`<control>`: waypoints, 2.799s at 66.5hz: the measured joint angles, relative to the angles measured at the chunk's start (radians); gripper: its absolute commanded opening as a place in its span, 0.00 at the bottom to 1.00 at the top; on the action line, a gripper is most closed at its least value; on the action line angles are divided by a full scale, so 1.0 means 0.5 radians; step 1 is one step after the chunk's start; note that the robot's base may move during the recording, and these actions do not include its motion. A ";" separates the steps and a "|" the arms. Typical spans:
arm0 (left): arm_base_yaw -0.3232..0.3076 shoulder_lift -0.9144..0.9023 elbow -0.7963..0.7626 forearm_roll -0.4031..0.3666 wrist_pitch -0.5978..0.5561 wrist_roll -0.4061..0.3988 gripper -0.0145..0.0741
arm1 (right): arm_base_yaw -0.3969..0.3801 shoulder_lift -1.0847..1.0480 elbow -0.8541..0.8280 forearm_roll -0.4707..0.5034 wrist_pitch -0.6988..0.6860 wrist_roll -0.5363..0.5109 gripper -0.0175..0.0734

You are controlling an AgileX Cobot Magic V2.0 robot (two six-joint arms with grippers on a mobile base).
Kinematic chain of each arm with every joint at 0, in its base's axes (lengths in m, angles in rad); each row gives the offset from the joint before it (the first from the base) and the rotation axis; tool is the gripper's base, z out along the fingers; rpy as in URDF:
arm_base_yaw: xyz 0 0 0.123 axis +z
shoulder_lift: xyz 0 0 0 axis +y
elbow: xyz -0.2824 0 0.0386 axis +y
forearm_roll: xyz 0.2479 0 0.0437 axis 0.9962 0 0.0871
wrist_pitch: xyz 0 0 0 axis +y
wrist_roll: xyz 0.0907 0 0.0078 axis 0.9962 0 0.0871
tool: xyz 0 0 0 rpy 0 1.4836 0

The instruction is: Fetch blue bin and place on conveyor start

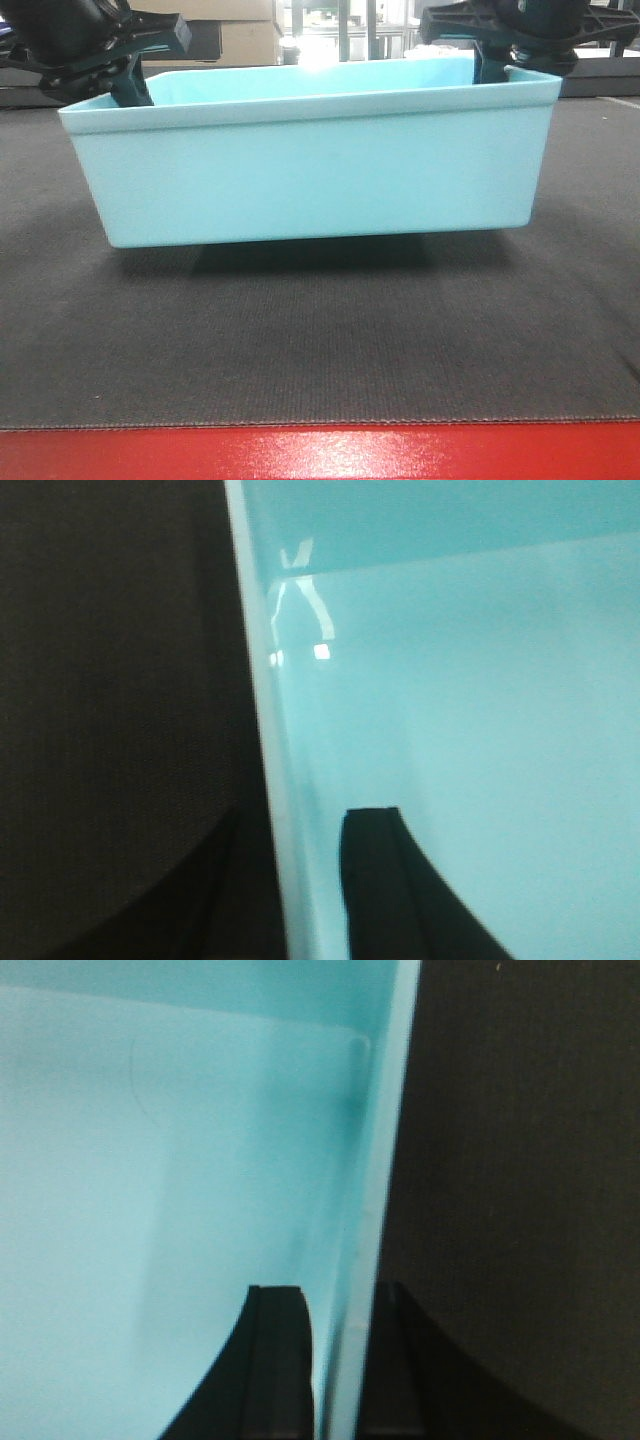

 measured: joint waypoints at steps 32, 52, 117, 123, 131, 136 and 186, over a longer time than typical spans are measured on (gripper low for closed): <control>0.035 -0.194 -0.004 -0.092 0.027 0.007 0.66 | -0.012 -0.166 0.000 -0.141 0.001 -0.014 0.74; 0.328 -0.512 0.036 -0.044 0.222 0.142 0.14 | -0.309 -0.430 0.051 -0.167 0.144 -0.018 0.12; 0.478 -2.306 1.660 -0.033 -0.385 0.172 0.04 | -0.465 -2.116 1.962 -0.229 -0.878 -0.018 0.02; 0.478 -2.525 1.669 -0.033 -0.390 0.172 0.04 | -0.465 -2.351 1.975 -0.241 -0.892 -0.018 0.01; 0.478 -2.759 1.669 -0.033 -0.394 0.172 0.04 | -0.465 -2.684 1.975 -0.246 -0.941 -0.018 0.01; 0.478 -2.871 1.669 -0.033 -0.394 0.172 0.04 | -0.465 -2.832 1.975 -0.246 -0.961 -0.018 0.01; 0.478 -2.982 1.678 -0.033 -0.363 0.172 0.04 | -0.465 -3.026 1.976 -0.251 -0.973 -0.018 0.01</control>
